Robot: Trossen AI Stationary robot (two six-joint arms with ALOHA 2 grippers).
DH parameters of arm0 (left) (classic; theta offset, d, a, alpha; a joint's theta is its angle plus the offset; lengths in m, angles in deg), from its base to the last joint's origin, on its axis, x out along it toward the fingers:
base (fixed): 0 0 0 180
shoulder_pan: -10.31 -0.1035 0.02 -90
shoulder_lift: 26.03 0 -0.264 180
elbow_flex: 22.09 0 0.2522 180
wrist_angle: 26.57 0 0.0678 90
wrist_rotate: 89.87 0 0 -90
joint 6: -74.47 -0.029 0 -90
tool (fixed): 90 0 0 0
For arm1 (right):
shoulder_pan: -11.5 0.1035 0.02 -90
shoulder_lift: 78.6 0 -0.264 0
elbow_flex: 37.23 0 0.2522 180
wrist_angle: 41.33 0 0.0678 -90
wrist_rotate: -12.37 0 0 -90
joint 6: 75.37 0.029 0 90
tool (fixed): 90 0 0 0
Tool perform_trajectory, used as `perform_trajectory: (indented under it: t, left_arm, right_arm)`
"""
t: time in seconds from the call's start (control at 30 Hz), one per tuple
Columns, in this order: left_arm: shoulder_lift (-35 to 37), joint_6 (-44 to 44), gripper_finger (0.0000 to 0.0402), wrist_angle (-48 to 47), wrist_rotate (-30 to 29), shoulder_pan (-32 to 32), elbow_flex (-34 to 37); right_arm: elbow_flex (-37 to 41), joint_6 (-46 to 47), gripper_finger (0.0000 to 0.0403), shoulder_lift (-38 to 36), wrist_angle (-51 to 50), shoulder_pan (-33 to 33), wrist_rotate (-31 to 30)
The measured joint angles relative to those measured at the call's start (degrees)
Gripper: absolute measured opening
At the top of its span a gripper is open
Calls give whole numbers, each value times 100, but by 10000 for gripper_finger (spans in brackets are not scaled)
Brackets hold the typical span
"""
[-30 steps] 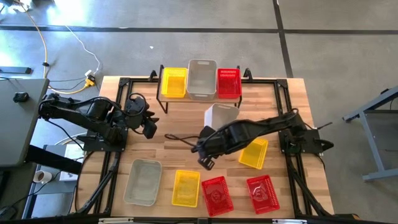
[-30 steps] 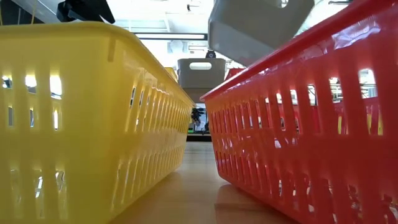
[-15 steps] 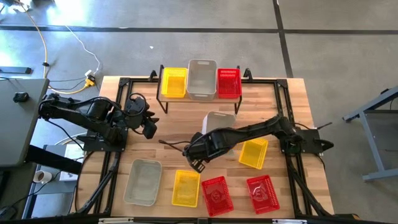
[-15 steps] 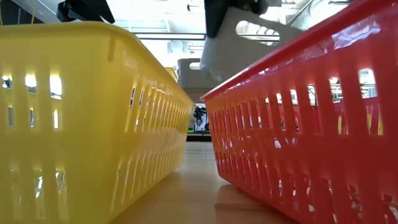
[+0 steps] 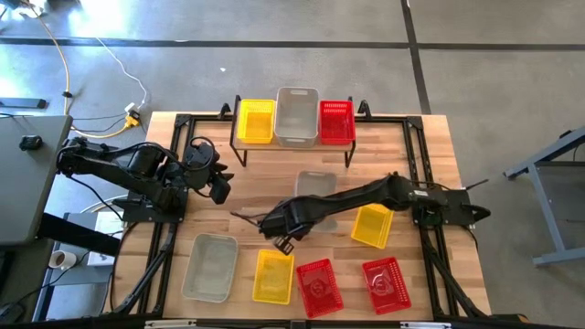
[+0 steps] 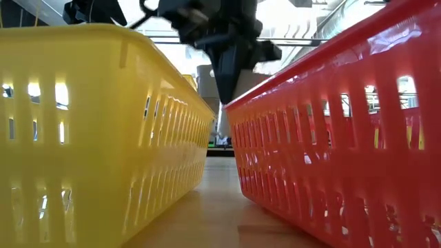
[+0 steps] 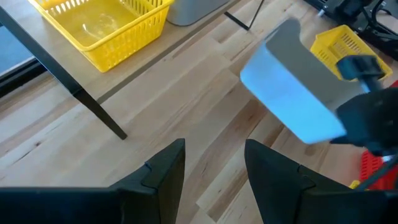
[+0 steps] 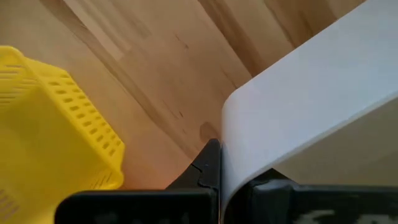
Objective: Stack baskets on shelf by color
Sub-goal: Stack the top gray bin on top of the gray bin on the shelf
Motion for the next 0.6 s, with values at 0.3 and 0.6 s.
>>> perform_trajectory:
  t: [0.3,0.6]
  left_arm:
    - [0,-102,156,-2,2,0,0]
    - [0,-178,156,0,4,0,0]
  right_arm:
    - [26,-271,0,275,87,-125,203]
    - [92,-335,0,275,322,-279,421]
